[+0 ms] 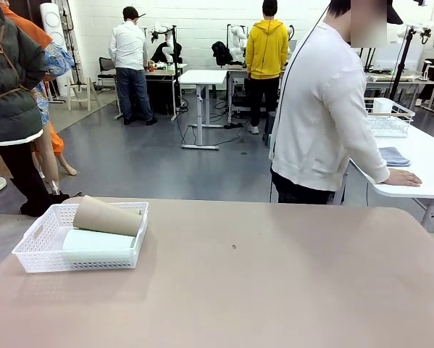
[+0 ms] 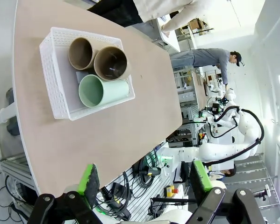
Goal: Clean and organize the cups into the basket.
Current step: Move the Organizing basket back to the left side of the table.
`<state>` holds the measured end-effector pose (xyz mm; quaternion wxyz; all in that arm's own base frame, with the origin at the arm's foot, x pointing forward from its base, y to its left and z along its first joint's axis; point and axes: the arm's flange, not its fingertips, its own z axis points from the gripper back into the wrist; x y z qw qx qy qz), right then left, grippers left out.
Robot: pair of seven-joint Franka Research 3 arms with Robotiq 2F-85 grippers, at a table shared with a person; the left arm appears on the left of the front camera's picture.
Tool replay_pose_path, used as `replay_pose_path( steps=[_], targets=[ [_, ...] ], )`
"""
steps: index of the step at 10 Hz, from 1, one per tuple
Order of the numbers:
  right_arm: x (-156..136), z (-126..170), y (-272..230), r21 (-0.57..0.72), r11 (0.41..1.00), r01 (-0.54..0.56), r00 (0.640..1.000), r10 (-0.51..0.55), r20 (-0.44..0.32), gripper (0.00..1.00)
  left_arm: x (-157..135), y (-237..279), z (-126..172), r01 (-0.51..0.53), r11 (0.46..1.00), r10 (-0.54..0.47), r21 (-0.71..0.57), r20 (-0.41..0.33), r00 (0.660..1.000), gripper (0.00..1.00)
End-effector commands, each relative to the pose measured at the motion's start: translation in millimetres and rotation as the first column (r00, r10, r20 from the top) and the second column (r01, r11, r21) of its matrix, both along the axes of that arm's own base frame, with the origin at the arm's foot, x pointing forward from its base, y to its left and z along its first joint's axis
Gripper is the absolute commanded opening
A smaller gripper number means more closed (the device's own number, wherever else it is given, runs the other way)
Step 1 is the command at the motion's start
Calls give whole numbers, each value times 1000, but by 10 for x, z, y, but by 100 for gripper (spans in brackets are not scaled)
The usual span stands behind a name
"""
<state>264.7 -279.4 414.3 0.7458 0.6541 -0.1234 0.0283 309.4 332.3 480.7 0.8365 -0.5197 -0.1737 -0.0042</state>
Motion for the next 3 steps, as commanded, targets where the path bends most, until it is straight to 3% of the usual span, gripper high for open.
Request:
replay_pose_path(
  steps=[1, 3],
  targets=[
    [-20, 6, 15, 6, 1000, 0, 1000, 0, 2, 100, -12, 2, -7, -12, 1000, 12, -7, 6, 1000, 100],
    [-20, 6, 15, 6, 1000, 0, 1000, 0, 2, 100, -12, 2, -7, -12, 1000, 12, -7, 6, 1000, 100]
  ],
)
